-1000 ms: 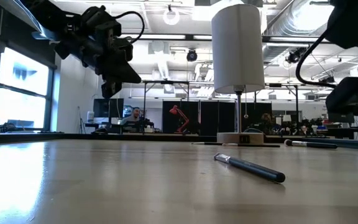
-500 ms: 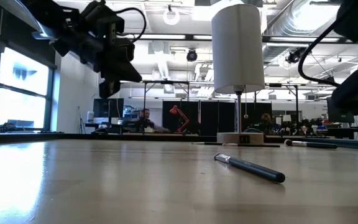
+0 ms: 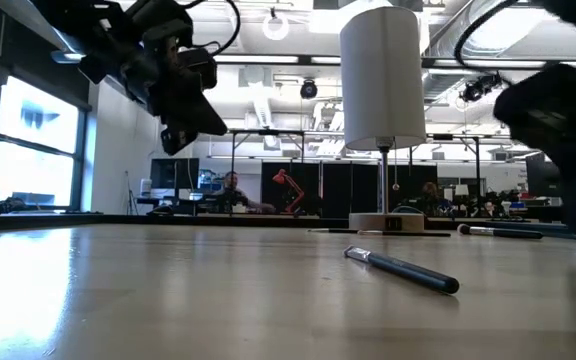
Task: Put items in baskets/containers
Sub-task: Put the eyeshadow brush into the transparent organizer
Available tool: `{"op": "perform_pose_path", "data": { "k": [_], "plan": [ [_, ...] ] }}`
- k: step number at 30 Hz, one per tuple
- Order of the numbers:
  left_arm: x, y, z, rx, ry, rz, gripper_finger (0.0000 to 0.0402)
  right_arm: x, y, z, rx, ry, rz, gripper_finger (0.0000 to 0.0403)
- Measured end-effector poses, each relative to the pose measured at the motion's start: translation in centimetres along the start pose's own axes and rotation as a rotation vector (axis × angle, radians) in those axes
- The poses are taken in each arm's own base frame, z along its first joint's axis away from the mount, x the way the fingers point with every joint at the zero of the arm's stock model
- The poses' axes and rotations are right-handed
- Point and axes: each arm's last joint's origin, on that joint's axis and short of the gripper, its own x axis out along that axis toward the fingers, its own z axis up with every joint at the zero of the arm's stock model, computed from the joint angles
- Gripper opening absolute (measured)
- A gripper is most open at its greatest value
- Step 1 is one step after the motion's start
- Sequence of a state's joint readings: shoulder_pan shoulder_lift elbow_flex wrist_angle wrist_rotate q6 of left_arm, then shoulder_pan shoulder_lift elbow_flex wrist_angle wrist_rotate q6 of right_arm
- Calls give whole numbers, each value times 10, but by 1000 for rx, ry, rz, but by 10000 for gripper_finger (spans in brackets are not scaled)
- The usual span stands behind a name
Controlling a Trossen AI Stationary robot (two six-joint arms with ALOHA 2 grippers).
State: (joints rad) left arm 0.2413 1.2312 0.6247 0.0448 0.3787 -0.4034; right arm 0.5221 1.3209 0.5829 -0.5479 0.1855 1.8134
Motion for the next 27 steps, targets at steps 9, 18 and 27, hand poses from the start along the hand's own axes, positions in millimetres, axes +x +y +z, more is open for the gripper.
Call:
{"op": "perform_pose_path", "data": {
  "k": [9,18,27],
  "plan": [
    [0,0,2,137,-21,15,0,-17,43,3,-287,-371,346,0],
    [-21,-11,11,323,-127,58,0,-34,98,6,-478,-603,552,0],
    [-56,-21,1,381,-86,85,0,-20,198,-5,-689,-725,558,0]
  ]
}}
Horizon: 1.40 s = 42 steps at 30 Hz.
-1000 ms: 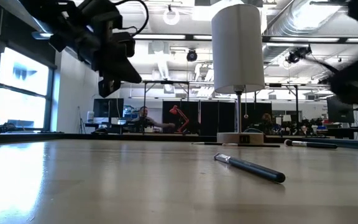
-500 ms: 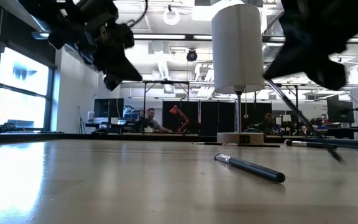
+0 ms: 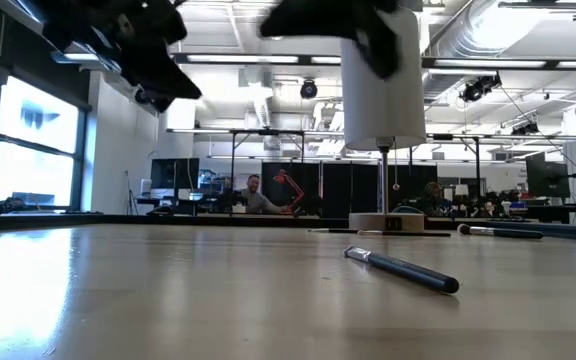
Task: Put items in baskets/containers
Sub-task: Put the eyeshadow brush into the transparent organizer
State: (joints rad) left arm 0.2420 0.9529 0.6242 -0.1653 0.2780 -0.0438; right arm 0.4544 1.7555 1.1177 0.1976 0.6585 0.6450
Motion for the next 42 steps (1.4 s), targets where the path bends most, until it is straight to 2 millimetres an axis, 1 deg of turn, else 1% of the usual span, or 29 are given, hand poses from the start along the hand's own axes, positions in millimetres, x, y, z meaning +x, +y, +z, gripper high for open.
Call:
{"op": "perform_pose_path", "data": {
  "k": [3,6,10,12,14,19,23,26,30,34,38,42],
  "plan": [
    [-14,-4,-3,8,20,1,0,24,24,11,-31,-31,25,0],
    [-26,-7,-4,18,13,2,0,44,47,27,-61,-82,47,0],
    [-42,-11,-8,15,24,10,0,62,77,57,-126,-168,104,0],
    [-48,-13,-11,12,34,10,0,70,90,67,-152,-198,145,0],
    [-54,-15,-14,1,50,5,0,80,101,73,-159,-215,189,0],
    [-65,-18,-20,-41,77,2,0,109,119,68,-194,-236,266,0],
    [-72,-20,-23,-41,69,-17,0,129,126,51,-201,-224,291,0],
    [-75,-21,-23,-54,61,-24,0,139,126,35,-195,-199,289,0],
    [-78,-22,-25,-59,65,-36,0,144,122,17,-201,-153,289,0],
    [-78,-23,-25,-60,65,-50,0,146,118,5,-170,-111,292,0],
    [-77,-23,-24,-59,65,-49,0,147,116,-1,-126,-61,277,10],
    [-77,-23,-24,-53,63,-48,0,148,115,-3,-107,-42,275,40]
  ]
}}
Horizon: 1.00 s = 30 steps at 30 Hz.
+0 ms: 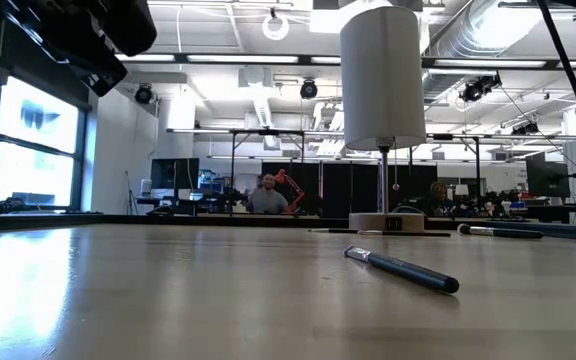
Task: Put items in baskets/containers
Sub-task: Put the eyeshadow brush into the transparent organizer
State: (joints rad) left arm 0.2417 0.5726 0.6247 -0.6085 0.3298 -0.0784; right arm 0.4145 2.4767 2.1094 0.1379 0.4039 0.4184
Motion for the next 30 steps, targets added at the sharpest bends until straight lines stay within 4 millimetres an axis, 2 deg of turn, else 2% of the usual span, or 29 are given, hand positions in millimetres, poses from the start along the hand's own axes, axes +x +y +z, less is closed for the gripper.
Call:
{"op": "perform_pose_path", "data": {
  "k": [5,7,12,15,17,21,26,30],
  "plan": [
    [0,0,0,1,0,0,0,-2,1,4,-17,18,24,91],
    [0,0,0,-3,0,-2,0,-7,1,15,-38,36,25,109],
    [0,0,0,-5,1,-5,0,-51,-3,75,-49,149,-55,127],
    [0,0,0,-5,0,-6,0,-77,-13,90,-39,294,-163,123],
    [0,0,0,-12,1,-8,0,-90,-21,88,-66,386,-258,112],
    [0,0,1,-38,-10,-8,0,-114,-27,72,-100,600,-407,71],
    [0,0,1,-53,-12,-7,0,-127,-35,23,-134,823,-469,18],
    [0,0,2,-56,-14,-2,0,-145,-46,-1,-86,844,-430,5]
  ]
}}
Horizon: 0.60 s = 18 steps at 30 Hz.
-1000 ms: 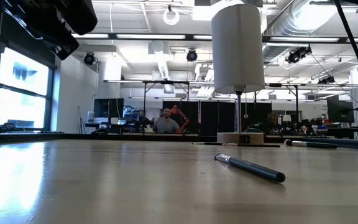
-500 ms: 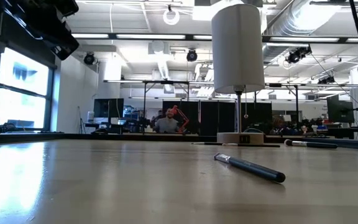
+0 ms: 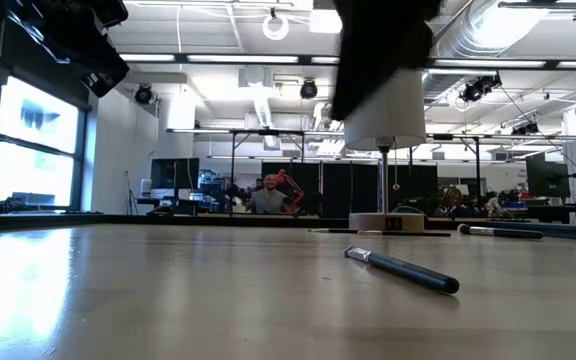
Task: Put items in baskets/containers
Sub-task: Put the eyeshadow brush into the transparent organizer
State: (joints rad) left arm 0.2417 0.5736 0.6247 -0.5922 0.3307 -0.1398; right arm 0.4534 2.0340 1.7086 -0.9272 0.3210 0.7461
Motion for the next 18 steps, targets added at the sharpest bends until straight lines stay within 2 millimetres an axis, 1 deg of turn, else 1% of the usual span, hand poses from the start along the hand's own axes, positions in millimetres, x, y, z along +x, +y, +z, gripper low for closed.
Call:
{"op": "perform_pose_path", "data": {
  "k": [2,5,7,11,15,18],
  "plan": [
    [0,0,0,0,0,2,0,4,-11,-16,30,-25,46,5],
    [0,1,0,0,-5,29,0,-2,-37,-35,109,-133,134,2],
    [2,2,1,-2,-5,64,0,-7,-59,-49,184,-203,170,3],
    [12,6,3,-11,23,97,0,-15,-109,-76,339,-263,165,2],
    [25,12,3,-78,84,124,0,-25,-150,-91,455,-331,164,2],
    [38,17,2,-146,129,157,0,-29,-171,-95,497,-396,182,1]
  ]
}}
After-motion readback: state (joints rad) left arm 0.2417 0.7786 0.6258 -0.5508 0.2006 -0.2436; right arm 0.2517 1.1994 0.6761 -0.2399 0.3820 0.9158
